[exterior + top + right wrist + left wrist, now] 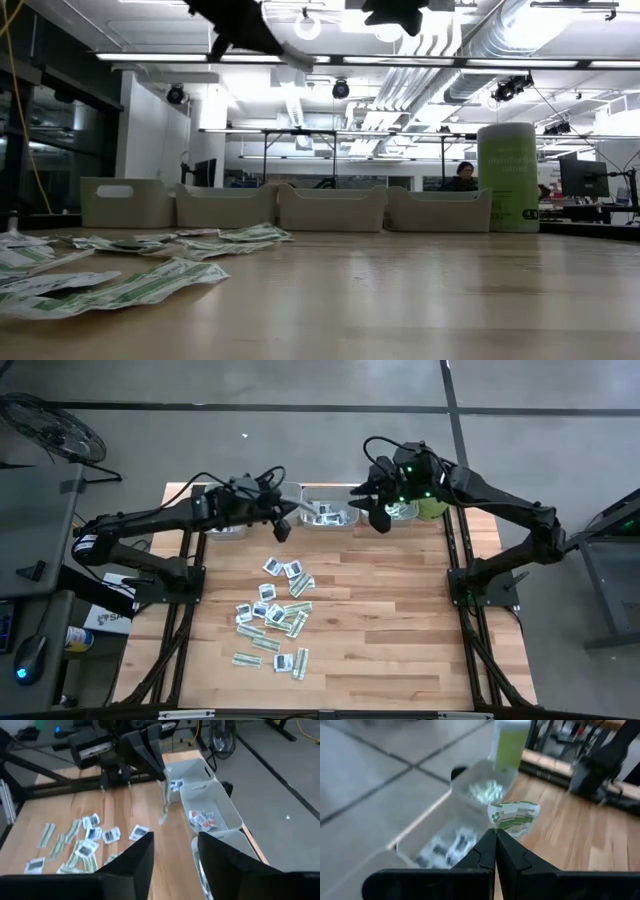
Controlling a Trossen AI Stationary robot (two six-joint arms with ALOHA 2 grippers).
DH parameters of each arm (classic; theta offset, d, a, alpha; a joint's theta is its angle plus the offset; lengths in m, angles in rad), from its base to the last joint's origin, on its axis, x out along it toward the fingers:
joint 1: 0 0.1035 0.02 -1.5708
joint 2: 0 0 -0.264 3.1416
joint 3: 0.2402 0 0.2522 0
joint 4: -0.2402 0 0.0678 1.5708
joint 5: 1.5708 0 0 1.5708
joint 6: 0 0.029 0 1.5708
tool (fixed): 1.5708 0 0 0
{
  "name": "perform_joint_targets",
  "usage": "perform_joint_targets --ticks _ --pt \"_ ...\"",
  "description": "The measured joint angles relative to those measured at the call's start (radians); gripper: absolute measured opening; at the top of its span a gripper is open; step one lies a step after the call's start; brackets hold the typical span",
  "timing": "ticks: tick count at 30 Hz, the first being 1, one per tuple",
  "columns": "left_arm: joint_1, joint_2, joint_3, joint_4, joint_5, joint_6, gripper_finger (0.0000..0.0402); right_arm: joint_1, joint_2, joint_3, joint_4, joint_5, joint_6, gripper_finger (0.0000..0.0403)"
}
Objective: Pick & Place First Aid Supplies
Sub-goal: Put the green bandage into the right gray bin
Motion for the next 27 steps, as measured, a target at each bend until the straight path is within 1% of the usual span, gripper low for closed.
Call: perform_joint_targets --ticks 8,11,13,17,22,25,27 --pt "0.0 0.0 0.003 0.195 -0.003 0.081 0.0 0.031 0.052 0.0 0.136 0.013 0.077 0.0221" --pt "0.0 0.0 0.004 0.268 -0.02 0.1 0.0 0.057 0.08 0.0 0.223 0.07 0.101 0.0236" --pt "0.0 0.0 0.004 0.307 -0.042 0.106 0.0 0.074 0.098 0.0 0.276 0.107 0.103 0.0238" --pt "0.0 0.0 0.005 0.35 -0.053 0.139 0.0 0.096 0.127 0.0 0.354 0.179 0.104 0.0237" --pt "0.0 0.0 0.005 0.368 -0.04 0.149 0.0 0.099 0.146 0.0 0.38 0.232 0.122 0.0237" --pt "0.0 0.0 0.005 0.368 -0.038 0.15 0.0 0.097 0.147 0.0 0.378 0.253 0.12 0.0226" --pt "0.0 0.0 0.004 0.368 -0.036 0.152 0.0 0.096 0.147 0.0 0.379 0.254 0.12 0.0211"
